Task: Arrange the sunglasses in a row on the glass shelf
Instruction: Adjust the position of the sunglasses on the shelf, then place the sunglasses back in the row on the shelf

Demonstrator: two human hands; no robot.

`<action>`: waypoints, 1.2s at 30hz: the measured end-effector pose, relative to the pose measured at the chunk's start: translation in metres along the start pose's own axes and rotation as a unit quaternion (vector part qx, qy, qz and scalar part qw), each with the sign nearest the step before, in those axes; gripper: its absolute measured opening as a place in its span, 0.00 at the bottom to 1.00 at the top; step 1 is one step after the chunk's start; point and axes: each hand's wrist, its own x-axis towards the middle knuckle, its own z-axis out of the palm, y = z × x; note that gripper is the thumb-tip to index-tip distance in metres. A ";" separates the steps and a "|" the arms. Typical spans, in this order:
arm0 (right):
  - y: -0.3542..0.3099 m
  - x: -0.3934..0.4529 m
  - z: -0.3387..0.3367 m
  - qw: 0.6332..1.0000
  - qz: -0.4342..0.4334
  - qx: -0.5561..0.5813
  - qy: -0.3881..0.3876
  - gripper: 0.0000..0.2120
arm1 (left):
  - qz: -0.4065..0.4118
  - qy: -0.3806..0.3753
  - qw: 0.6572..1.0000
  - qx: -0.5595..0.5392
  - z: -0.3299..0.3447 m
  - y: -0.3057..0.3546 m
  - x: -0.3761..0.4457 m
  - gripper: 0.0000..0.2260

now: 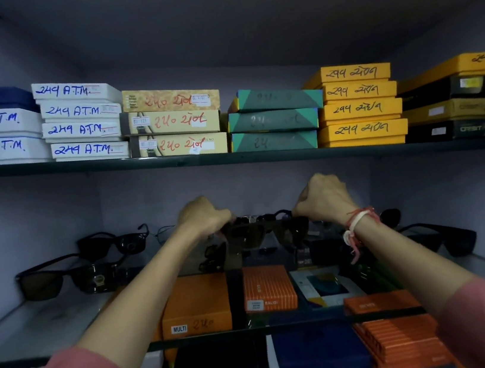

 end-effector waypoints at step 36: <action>-0.014 -0.007 0.041 0.995 -0.025 -0.079 -0.056 0.13 | -0.074 -0.078 0.973 0.205 -0.005 -0.042 -0.006 0.14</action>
